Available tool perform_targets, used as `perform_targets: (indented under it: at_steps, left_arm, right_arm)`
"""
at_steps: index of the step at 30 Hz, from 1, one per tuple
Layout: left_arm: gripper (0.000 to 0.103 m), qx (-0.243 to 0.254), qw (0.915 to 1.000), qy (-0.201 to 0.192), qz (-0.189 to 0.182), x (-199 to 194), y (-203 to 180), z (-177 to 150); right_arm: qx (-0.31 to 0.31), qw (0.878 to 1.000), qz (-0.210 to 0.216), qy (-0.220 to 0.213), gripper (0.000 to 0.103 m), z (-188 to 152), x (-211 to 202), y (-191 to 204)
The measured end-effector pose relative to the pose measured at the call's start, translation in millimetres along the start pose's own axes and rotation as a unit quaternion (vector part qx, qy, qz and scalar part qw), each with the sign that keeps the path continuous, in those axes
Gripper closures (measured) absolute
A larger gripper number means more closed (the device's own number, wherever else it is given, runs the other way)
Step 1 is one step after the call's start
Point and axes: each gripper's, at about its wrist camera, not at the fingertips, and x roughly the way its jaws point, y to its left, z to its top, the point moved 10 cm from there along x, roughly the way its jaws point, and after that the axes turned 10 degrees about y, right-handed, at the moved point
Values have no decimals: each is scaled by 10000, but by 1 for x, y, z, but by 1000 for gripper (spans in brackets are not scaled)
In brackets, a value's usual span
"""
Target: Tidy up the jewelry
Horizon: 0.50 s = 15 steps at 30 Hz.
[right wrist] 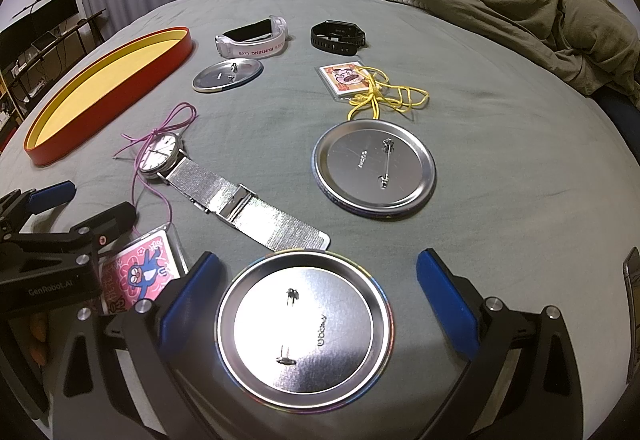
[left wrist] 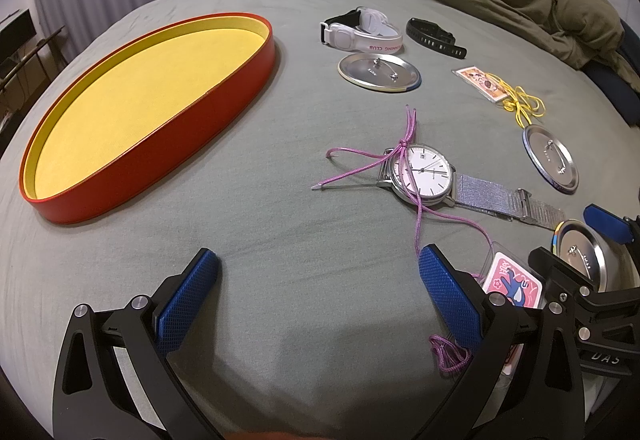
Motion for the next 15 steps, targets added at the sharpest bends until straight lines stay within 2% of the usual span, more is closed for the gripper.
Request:
perform_targets:
  at_steps: [15]
  left_arm:
    - [5, 13, 10000, -17, 33, 1, 0, 1]
  right_arm:
    - [-1, 10000, -1, 0, 8, 0, 0, 0]
